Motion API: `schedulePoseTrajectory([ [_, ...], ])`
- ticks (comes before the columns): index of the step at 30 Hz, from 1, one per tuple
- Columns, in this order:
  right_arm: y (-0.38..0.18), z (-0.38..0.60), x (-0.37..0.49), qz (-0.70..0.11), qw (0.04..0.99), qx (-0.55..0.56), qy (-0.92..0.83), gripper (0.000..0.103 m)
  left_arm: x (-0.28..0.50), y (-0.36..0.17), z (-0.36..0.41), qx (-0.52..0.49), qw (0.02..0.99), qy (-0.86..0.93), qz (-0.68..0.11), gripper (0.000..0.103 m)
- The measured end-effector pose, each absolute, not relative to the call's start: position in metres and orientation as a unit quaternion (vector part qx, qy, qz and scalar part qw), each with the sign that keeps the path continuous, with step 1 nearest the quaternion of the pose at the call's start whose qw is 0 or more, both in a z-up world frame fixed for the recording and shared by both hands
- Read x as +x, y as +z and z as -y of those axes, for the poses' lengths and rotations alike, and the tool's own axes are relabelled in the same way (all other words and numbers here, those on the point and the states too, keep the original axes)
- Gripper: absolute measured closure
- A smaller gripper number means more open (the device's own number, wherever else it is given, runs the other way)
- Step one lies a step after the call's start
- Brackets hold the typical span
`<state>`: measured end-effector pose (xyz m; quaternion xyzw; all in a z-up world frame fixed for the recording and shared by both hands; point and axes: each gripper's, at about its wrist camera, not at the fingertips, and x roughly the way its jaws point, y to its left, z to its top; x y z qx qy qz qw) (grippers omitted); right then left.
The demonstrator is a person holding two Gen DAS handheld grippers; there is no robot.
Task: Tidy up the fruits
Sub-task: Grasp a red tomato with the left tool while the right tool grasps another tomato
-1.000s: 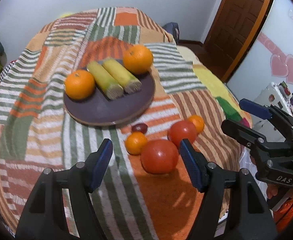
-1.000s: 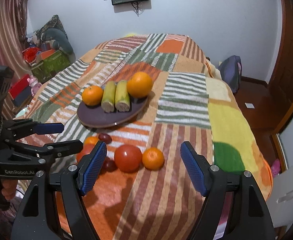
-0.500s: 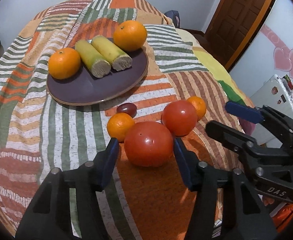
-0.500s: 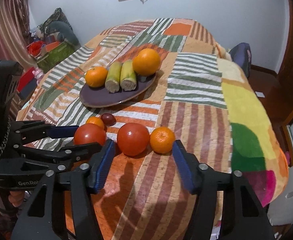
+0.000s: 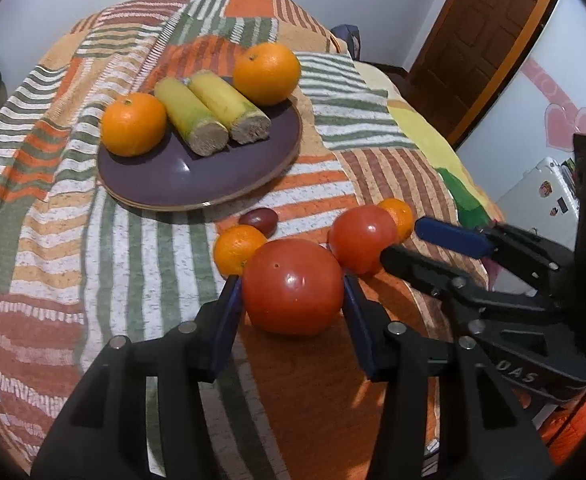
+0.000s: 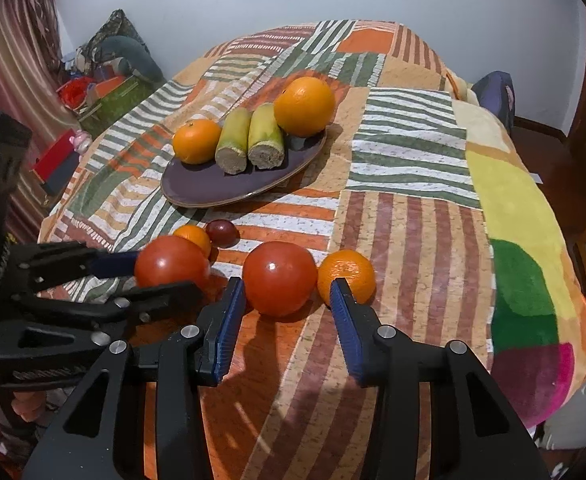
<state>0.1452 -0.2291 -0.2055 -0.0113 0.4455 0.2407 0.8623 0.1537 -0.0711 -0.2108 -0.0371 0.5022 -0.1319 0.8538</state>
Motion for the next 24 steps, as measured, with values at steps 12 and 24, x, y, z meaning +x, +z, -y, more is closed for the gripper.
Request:
schedulePoseTrajectory([
  [12,-0.211,0.213,0.160,-0.449,0.860,-0.015,0.240,0.060,0.150,-0.185,0.026,-0.066,0.877,-0.099,-0.466,0.054],
  [24,-0.211,0.196,0.182,-0.440,0.865,-0.067,0.233,0.059,0.155,-0.187,0.006,-0.082,0.877,-0.085,-0.465,0.054],
])
